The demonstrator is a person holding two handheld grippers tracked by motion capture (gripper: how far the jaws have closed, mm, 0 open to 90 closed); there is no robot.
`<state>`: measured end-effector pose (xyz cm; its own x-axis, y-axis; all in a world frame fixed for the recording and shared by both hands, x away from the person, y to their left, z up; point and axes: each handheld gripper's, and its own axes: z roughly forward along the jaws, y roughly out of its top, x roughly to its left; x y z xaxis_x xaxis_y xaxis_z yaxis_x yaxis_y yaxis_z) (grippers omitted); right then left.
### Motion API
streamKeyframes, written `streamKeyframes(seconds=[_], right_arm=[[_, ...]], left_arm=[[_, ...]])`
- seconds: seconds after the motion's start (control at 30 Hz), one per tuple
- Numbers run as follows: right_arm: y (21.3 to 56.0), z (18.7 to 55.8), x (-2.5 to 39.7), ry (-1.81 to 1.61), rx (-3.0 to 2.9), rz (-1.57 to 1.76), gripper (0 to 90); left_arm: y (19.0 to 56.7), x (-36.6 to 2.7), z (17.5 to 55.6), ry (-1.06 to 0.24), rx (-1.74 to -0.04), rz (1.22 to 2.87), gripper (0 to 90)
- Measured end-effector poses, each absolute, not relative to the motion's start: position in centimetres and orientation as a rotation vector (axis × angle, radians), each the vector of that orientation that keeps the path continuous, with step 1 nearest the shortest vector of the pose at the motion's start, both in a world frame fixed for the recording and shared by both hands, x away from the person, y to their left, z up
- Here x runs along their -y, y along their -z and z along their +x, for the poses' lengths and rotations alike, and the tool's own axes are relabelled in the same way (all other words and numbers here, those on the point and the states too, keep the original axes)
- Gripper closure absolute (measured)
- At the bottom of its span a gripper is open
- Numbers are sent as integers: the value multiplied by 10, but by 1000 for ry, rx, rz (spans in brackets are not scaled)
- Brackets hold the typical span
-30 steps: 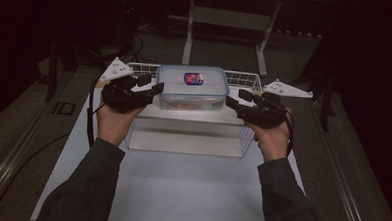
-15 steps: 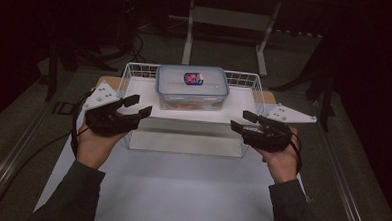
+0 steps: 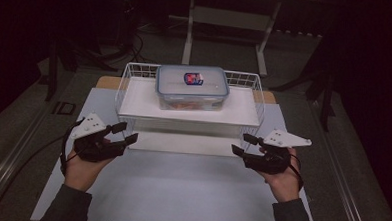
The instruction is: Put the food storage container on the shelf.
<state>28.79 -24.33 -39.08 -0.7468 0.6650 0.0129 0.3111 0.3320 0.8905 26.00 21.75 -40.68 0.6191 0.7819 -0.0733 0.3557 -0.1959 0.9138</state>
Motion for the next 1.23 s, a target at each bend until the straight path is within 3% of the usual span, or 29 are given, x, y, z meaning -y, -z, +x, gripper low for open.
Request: streamKeyframes(seconds=[0.47, 0.9, 1.23], right_arm=[[427, 272, 272, -1383, -2244, 967, 412], [459, 255, 299, -1345, -2257, 1061, 406], [463, 251, 317, -1315, -2212, 1061, 399]], left_arm=[[460, -232, 240, -479, -1015, 1867, 439], [480, -236, 232, -506, -1039, 1935, 436], [480, -235, 231, -533, -1039, 1919, 430]])
